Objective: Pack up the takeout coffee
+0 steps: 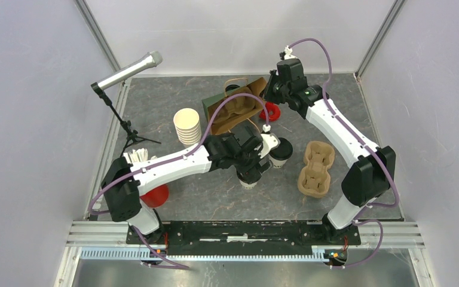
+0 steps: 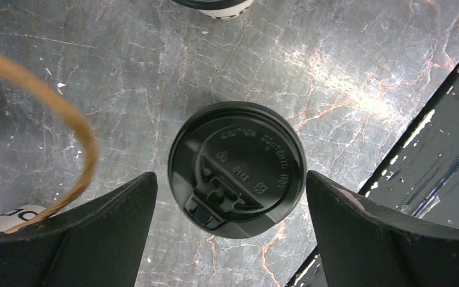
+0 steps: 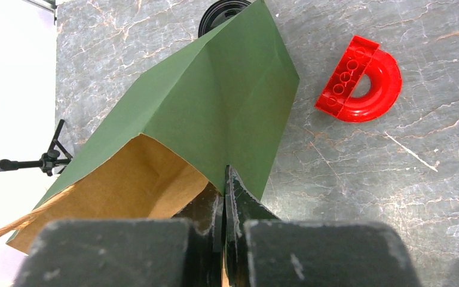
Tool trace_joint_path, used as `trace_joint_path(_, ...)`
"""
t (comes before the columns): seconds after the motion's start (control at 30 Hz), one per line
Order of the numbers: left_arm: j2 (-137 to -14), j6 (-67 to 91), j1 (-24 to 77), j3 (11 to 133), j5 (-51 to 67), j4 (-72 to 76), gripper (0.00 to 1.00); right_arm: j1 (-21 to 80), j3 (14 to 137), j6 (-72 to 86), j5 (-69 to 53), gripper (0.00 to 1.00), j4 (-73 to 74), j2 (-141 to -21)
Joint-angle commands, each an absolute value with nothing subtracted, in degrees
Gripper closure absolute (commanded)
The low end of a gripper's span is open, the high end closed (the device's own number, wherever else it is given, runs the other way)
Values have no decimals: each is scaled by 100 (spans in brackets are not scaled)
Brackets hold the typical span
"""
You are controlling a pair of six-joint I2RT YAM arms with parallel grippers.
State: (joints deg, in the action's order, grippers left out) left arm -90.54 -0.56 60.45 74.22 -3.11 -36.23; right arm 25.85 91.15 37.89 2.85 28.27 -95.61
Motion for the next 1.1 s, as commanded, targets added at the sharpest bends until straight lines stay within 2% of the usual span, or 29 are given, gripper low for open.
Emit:
trace_joint_path(0.0, -9131, -394, 5916, 7742, -311, -3656, 0, 2575, 9099, 3806, 272, 100, 2665, -9399)
trace_joint_path(0.37, -9223, -383, 5906, 7790, 115, -3788, 0, 2575, 9088, 3797, 272, 100, 2619, -9391)
trace_joint_path(0.97, -9387, -397, 5906, 7661, 175, -3788, 0, 2575, 9097, 3786, 310, 100, 2620, -9372)
trace_joint_path(1.07, -9390, -418, 5906, 7655, 126, -3796, 5, 2576, 9081, 3786, 284, 100, 2619, -9374)
